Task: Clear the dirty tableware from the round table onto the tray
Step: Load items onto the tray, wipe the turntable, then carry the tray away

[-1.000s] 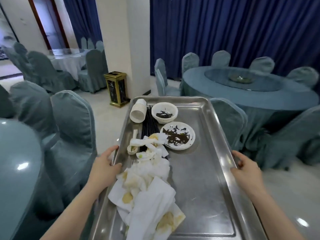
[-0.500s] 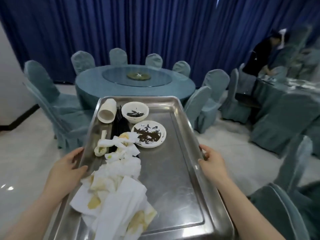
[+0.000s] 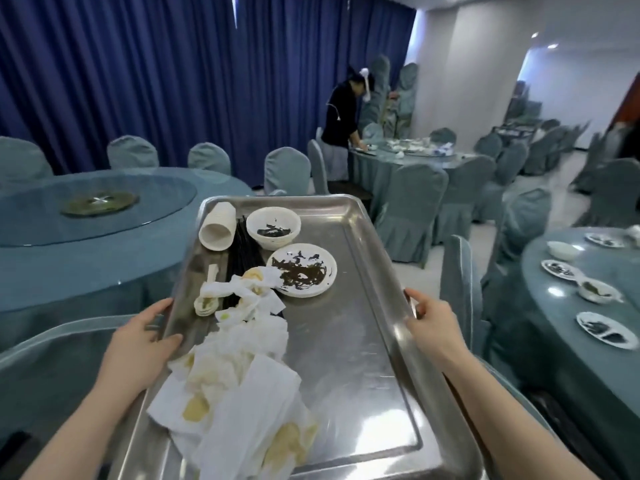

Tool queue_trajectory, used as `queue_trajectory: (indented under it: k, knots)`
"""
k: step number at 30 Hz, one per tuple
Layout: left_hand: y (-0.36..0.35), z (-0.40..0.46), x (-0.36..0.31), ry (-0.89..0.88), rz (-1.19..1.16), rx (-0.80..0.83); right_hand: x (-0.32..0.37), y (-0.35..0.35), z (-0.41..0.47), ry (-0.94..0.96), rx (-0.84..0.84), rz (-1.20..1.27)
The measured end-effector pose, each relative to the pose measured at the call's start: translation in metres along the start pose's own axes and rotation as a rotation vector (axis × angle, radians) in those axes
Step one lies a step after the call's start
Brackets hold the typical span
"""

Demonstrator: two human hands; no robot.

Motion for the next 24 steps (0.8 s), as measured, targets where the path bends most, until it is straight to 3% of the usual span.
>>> queue_trajectory:
  k: [9,17,24]
  knots:
    - [-0.197,0.157,-0.054,-0.104,0.022,0.184,-0.084,0.027,0.145,-0.13,-0.172,-0.004]
    - [-0.348,0.282,-0.094,-0.18,0.177,0.296,-0.138,0.012,0.285,-0.224,-0.201,0.009]
    - [-0.482,0.422,-0.125,-0.18,0.095,0.391,-0.189,-0.018,0.417,-0.359,-0.275,-0.052]
Point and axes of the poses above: each hand's wrist, its own z-axis towards the middle knuckle, its own y-axis out of the back of the hand, x = y × z, the point moved 9 cm from there along z, towards the middle knuckle, and after that the axes turned 3 degrees about -x, right-handed, at the moved point
